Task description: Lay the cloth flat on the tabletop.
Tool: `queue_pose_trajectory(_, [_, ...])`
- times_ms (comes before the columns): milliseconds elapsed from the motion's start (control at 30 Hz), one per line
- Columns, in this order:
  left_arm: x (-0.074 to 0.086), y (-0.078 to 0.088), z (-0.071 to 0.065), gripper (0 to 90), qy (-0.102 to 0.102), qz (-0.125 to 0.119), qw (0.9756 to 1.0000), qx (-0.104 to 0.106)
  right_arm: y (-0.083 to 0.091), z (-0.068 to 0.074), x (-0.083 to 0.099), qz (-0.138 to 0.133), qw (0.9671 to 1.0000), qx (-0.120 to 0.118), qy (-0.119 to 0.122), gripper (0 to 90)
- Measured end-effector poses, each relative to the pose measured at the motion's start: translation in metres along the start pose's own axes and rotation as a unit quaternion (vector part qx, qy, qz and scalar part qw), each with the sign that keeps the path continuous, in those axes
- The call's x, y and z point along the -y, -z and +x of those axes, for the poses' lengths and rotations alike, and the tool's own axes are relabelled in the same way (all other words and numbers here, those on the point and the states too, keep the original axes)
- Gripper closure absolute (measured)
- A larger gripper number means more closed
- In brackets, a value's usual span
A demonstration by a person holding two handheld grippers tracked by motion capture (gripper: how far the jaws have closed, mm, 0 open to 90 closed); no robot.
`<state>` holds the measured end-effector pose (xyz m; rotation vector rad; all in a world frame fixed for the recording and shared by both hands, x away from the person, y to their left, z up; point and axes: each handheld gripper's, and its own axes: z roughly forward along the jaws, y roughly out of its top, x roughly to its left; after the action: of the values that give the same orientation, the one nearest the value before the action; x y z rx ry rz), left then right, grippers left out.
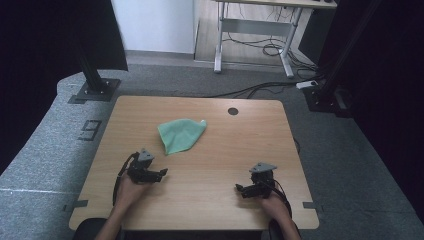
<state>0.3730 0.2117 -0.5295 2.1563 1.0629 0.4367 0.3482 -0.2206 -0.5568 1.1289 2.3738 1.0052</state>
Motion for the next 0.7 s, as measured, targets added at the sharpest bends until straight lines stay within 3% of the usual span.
queue_pose_trajectory(33, [-0.002,0.0,0.001,27.7,-0.003,0.001,1.0,-0.001,0.0,0.0,0.0,0.0,1.0,0.0,0.0,0.0])
queue_pose_trajectory(367, [-0.021,-0.012,0.011,44.1,0.006,-0.01,0.9999,0.007,0.0,0.0,0.0,0.0,1.0,0.0,0.0,0.0])
queue_pose_trajectory(667, [-0.035,-0.035,0.019,59.8,0.003,0.012,0.9999,-0.003,0.0,0.0,0.0,0.0,1.0,0.0,0.0,0.0])
queue_pose_trajectory(700, [-0.036,-0.039,0.019,65.7,0.004,0.017,0.9998,0.0,0.0,0.0,0.0,0.0,1.0,0.0,0.0,0.0])
